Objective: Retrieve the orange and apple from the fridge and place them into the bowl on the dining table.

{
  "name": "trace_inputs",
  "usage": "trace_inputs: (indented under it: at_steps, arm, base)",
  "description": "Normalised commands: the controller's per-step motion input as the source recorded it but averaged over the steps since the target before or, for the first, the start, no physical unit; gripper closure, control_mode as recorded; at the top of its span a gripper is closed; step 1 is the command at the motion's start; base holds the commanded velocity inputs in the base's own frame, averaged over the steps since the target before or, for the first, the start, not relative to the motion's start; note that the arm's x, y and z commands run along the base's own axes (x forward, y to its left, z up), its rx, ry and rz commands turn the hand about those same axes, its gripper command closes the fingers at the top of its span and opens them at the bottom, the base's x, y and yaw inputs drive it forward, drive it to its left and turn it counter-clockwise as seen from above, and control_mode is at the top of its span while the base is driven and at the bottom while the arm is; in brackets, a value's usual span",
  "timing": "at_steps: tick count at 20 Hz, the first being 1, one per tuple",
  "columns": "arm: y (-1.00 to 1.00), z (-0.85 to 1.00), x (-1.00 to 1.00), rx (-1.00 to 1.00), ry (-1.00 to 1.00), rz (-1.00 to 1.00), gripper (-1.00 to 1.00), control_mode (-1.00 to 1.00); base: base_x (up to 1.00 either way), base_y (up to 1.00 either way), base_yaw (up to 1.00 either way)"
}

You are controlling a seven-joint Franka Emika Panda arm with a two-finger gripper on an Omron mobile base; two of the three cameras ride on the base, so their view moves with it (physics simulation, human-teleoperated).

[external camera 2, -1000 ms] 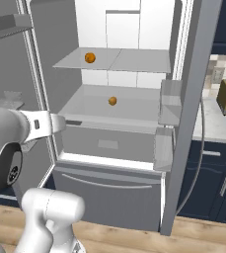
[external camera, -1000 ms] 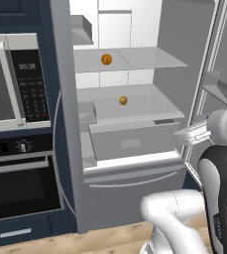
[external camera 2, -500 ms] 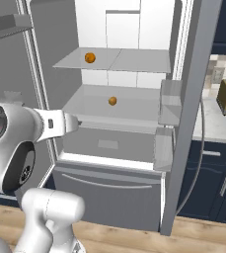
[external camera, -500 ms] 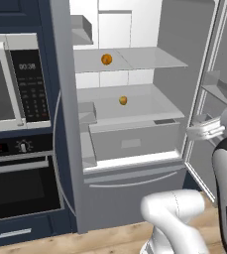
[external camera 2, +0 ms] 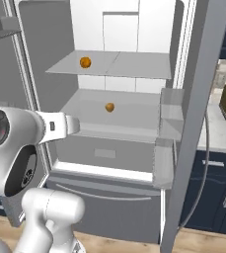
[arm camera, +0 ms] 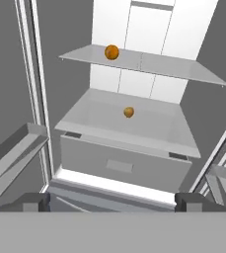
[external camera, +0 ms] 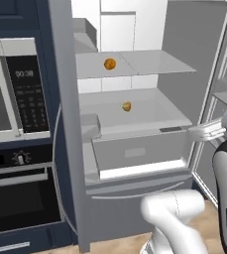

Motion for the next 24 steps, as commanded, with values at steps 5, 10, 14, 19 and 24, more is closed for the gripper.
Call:
trace_inputs:
  at_steps: [5,10,14,19,24]
  arm:
    - [0.0,0.0,0.0,0.0,0.0,0.0,-1.0,1.0]
    - [0.0,0.0,0.0,0.0,0.0,0.0,-1.0,1.0]
    - [0.0,0.0,0.0,0.0,0.0,0.0,-1.0,1.0]
    - [0.0,0.0,0.0,0.0,0.0,0.0,-1.0,1.0]
    - [0.01,0.01,0.21,0.0,0.06,0.0,-1.0,-1.0]
  base:
    - [0.8,-0.05,0.0]
    - [0.72,-0.09,0.0]
    - [0.81,-0.11,0.0]
    - [0.75,-0.06,0.0]
    - [0.1,0.0,0.0]
